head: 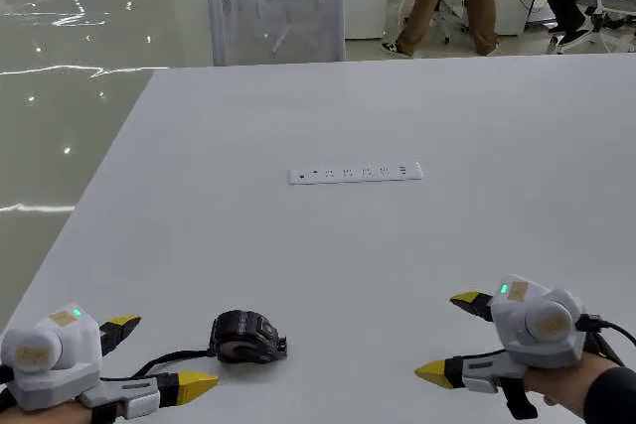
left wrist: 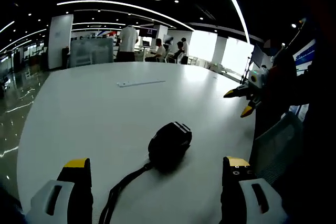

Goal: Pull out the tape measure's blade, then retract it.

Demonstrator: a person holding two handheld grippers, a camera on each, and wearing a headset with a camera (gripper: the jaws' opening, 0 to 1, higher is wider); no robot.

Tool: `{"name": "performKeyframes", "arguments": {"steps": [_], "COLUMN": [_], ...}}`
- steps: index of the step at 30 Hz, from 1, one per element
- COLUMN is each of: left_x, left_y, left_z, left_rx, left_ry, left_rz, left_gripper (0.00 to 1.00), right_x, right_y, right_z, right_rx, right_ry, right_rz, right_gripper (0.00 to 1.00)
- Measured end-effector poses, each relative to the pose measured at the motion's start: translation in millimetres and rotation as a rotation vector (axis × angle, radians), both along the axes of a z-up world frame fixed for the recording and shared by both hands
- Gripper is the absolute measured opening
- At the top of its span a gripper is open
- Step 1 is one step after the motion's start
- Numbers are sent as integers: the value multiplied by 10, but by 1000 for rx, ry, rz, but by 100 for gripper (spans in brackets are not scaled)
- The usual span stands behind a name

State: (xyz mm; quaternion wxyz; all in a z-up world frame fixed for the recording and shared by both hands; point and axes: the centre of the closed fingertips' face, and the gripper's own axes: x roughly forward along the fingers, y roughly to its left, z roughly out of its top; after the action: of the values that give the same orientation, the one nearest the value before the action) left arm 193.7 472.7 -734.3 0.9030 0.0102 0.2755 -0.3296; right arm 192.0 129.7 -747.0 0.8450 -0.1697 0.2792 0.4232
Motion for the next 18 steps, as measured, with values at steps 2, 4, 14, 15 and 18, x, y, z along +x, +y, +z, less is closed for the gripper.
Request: {"name": "performKeyframes", "arguments": {"steps": [2,4,14,15,18], "left_x": [-49,-85,-238,-268,-325], "left_y": [27,56,240,242,272], "left_z": [26,36,133,157,203], "left_rx": [4,10,-2,15,20], "left_ry": [-15,-21,-58,-75,-80], "left_rz": [-13,-20,18,8,4], "left_gripper": [100,100,100,100,100], "right_x": [-41,-74,-351,-370,-412], "right_y": [-95,-178,-633,-685,-795], "right_z": [13,16,28,47,99], "right_rx": [16,16,8,6,18], "right_ry": [5,4,24,21,11], "right_rz": [-24,-40,-81,-90,-117], "right_gripper": [78,81,94,95,99]}}
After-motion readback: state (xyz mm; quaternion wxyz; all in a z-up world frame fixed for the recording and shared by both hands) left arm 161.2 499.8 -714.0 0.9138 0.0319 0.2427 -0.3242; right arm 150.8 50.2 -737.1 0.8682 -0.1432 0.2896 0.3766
